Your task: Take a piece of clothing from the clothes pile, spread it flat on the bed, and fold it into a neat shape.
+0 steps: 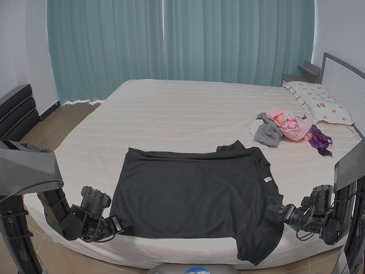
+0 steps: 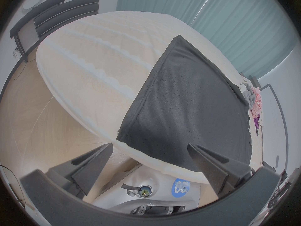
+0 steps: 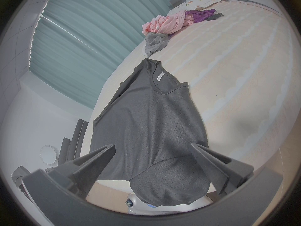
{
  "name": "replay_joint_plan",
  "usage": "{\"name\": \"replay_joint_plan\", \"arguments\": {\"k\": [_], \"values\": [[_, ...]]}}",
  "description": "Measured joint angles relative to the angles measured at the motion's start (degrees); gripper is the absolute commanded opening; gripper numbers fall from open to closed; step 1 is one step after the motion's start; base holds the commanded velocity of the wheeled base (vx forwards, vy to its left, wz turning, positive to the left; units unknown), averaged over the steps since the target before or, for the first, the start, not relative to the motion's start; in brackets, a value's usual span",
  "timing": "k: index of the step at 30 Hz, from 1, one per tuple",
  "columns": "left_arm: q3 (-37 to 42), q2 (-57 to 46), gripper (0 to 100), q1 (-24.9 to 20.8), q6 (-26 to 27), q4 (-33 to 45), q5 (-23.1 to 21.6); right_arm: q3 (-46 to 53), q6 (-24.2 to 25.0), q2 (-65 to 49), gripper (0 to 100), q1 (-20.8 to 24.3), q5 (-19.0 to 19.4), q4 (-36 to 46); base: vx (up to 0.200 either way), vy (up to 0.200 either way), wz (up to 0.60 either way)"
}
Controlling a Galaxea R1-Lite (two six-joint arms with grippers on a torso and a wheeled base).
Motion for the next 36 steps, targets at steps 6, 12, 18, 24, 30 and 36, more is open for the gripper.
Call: {"name": "replay_joint_plan", "arguments": {"k": [6, 12, 18, 24, 30, 36], "values": [[-1.2, 1.6, 0, 0.5, -0.3, -0.9, 0.2, 0.0, 0.0, 0.0, 100, 0.0, 0.0, 0.0, 0.000, 0.000, 0.00], [-1.4, 2.3, 0, 1.3, -0.5, -1.0, 0.8, 0.0, 0.0, 0.0, 100, 0.3, 0.0, 0.0, 0.000, 0.000, 0.00], [0.2, 2.0, 0, 1.4, -0.4, -0.9, 1.0, 0.0, 0.0, 0.0, 100, 0.4, -0.1, 0.0, 0.000, 0.000, 0.00], [1.3, 0.9, 0, 2.3, -0.1, -0.9, 2.7, 0.0, -0.5, 0.0, 100, 0.3, -0.4, 0.0, 0.000, 0.000, 0.00], [1.3, -0.6, 0, 3.1, -0.1, -1.0, 3.7, 0.4, -1.4, 0.3, 100, -0.4, -1.0, 0.0, 0.000, 0.000, 0.00], [1.4, -2.9, 0, 3.2, -0.2, -0.7, 3.7, 0.1, -3.3, 1.9, 100, -1.4, -3.9, 0.0, 0.000, 0.000, 0.00]]}}
